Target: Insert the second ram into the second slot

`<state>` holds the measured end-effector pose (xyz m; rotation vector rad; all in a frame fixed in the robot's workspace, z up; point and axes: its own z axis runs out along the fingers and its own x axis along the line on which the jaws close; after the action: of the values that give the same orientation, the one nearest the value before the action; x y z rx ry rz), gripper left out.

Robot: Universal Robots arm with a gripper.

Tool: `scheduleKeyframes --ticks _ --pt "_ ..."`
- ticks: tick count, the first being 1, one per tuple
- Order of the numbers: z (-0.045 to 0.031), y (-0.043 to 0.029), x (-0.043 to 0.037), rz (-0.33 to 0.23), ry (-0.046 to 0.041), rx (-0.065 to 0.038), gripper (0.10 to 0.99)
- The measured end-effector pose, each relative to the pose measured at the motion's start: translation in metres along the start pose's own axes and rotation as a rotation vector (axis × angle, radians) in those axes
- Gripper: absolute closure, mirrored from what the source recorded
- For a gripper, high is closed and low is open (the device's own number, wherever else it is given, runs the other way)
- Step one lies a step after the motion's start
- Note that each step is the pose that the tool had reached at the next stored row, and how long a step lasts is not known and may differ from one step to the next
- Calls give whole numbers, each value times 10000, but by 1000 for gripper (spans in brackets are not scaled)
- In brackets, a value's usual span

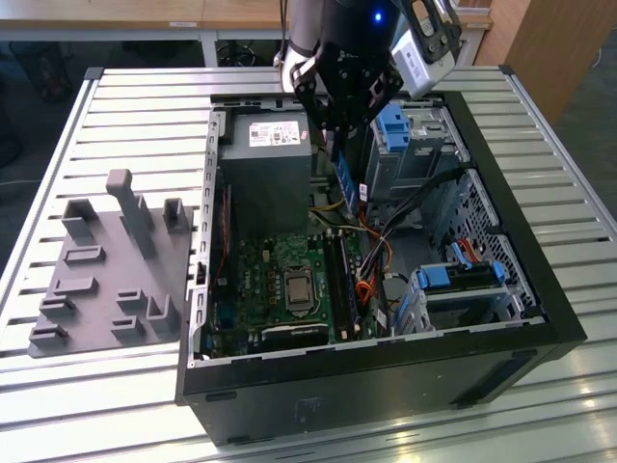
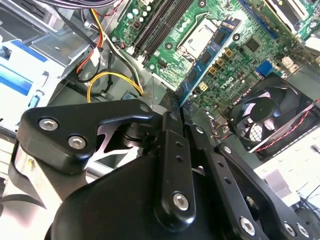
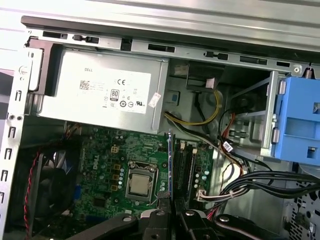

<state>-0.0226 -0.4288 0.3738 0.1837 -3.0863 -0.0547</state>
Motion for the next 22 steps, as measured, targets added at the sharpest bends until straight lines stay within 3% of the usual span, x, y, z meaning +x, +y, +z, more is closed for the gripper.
scheduleKeyframes --ticks 22 --pt "0 0 0 1270 -49 -60 949"
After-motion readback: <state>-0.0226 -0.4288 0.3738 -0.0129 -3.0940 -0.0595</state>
